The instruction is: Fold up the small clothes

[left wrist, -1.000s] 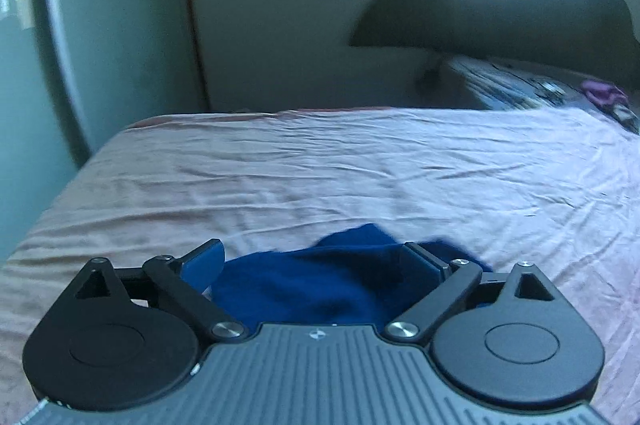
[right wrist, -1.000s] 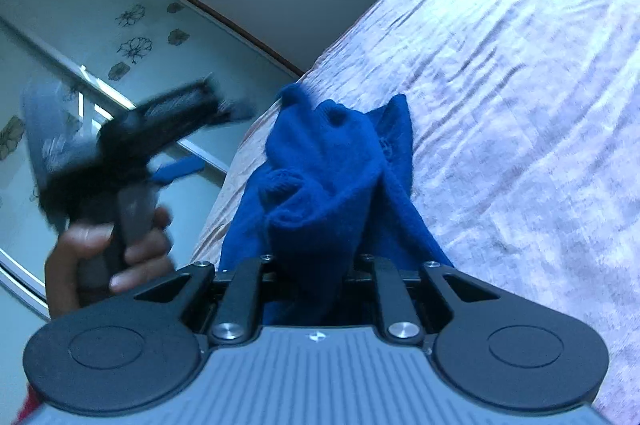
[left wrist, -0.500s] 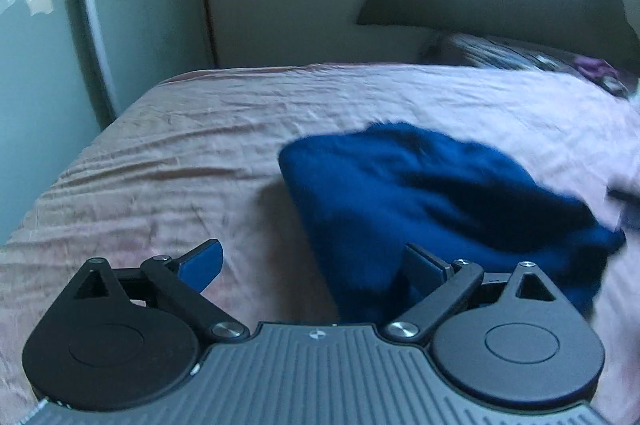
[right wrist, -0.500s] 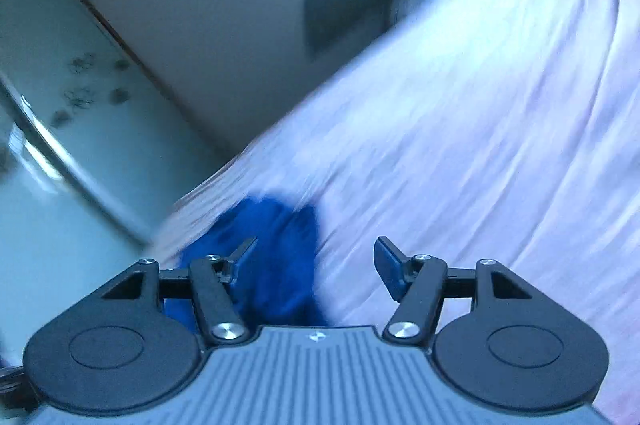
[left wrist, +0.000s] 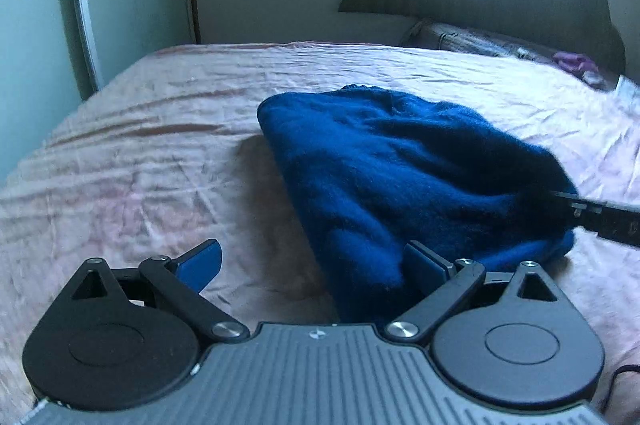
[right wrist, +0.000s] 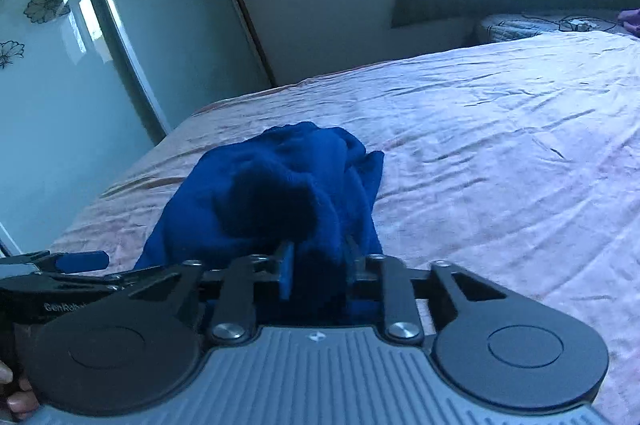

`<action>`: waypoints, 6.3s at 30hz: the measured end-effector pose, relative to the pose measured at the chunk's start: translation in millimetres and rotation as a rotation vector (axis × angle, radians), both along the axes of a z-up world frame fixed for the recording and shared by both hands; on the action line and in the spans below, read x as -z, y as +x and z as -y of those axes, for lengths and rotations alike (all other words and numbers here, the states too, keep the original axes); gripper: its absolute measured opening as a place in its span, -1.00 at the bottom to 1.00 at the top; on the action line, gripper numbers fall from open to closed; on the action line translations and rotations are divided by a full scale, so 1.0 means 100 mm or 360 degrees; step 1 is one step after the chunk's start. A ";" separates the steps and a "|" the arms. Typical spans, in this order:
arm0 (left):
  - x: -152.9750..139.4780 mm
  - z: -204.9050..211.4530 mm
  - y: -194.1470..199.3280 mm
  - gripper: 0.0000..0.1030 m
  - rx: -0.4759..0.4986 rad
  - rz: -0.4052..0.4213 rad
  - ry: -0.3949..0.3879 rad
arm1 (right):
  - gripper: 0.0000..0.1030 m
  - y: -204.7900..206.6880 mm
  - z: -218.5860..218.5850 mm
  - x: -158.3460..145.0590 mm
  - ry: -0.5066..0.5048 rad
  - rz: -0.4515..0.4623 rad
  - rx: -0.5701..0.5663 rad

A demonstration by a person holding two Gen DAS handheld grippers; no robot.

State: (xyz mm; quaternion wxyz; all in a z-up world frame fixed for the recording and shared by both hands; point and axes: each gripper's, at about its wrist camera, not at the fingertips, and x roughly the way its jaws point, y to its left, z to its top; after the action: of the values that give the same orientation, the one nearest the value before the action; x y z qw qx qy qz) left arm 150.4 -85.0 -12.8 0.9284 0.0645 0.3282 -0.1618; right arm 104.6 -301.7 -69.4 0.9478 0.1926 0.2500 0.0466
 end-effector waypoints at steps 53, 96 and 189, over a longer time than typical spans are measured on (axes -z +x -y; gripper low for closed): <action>0.25 -0.21 0.94 0.94 -0.0064 -0.0381 -0.0732 | 0.67 1.09 0.47 0.29 0.0647 -0.0179 -0.0577; -0.06 -0.05 0.50 0.28 -0.0022 0.0071 0.0010 | 0.17 0.51 0.17 0.22 0.0627 -0.0265 -0.0264; -0.02 0.11 -0.16 0.38 0.0190 0.0023 -0.0038 | -0.84 0.53 -0.38 -0.30 -0.0227 -0.0057 -0.0480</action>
State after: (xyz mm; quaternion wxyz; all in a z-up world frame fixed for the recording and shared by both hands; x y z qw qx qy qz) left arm 134.1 -95.6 -11.0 0.9202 0.0741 0.3150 -0.2204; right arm 157.7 -263.3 -39.7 0.9366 0.0859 0.2957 0.1671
